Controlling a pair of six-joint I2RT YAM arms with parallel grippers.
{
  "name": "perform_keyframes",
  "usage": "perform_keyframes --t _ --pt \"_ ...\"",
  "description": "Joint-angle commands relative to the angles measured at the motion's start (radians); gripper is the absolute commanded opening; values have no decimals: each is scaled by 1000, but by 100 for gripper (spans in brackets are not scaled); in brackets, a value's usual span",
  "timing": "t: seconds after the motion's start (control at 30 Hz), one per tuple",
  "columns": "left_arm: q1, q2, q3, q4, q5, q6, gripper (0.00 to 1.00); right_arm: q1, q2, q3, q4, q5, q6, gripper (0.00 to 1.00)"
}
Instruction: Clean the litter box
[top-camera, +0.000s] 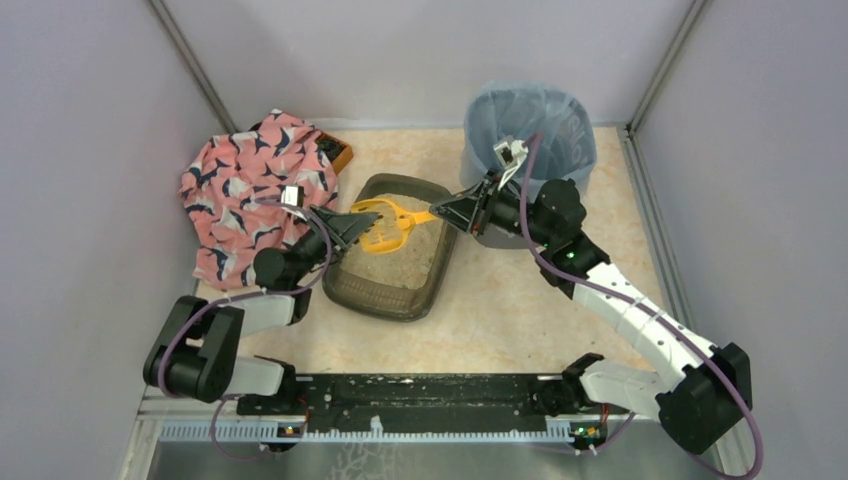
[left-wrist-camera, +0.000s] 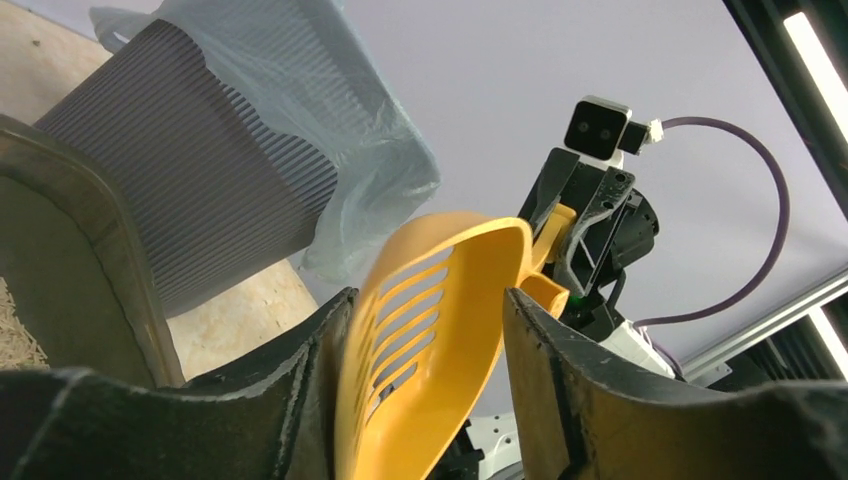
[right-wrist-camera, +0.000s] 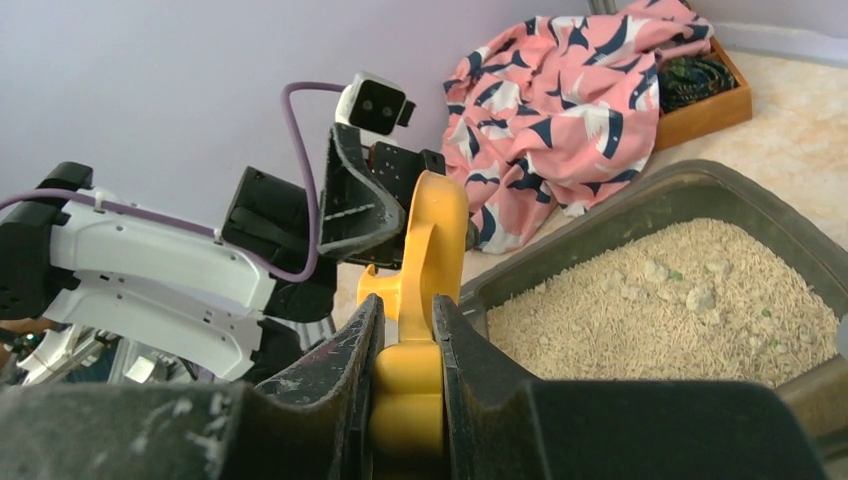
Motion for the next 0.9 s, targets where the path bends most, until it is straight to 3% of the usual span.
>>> perform_keyframes --t 0.0,0.07,0.13,0.23,0.33,0.47,0.53,0.7,0.87 --pt "-4 16 -14 244 23 20 63 -4 6 65 -18 21 -38 0" --pt "-4 22 -28 244 24 31 76 -7 8 71 -34 43 -45 0" --pt "-1 12 -40 240 20 59 96 -10 20 86 -69 72 -66 0" --pt "39 -68 -47 90 59 150 99 -12 41 117 -130 107 -108 0" --pt "61 -234 -6 -349 69 378 99 -12 55 150 -177 133 -139 0" --pt "62 -450 105 -1020 -99 698 99 -13 71 173 -219 201 -186 0" --pt "63 -515 125 -1156 -202 769 99 -12 92 189 -240 231 -209 0" --pt "63 -561 176 -1326 -282 835 99 -5 163 222 -251 257 -225 0" --pt "63 -559 106 -1213 -253 764 89 6 217 253 -242 224 -203 0"
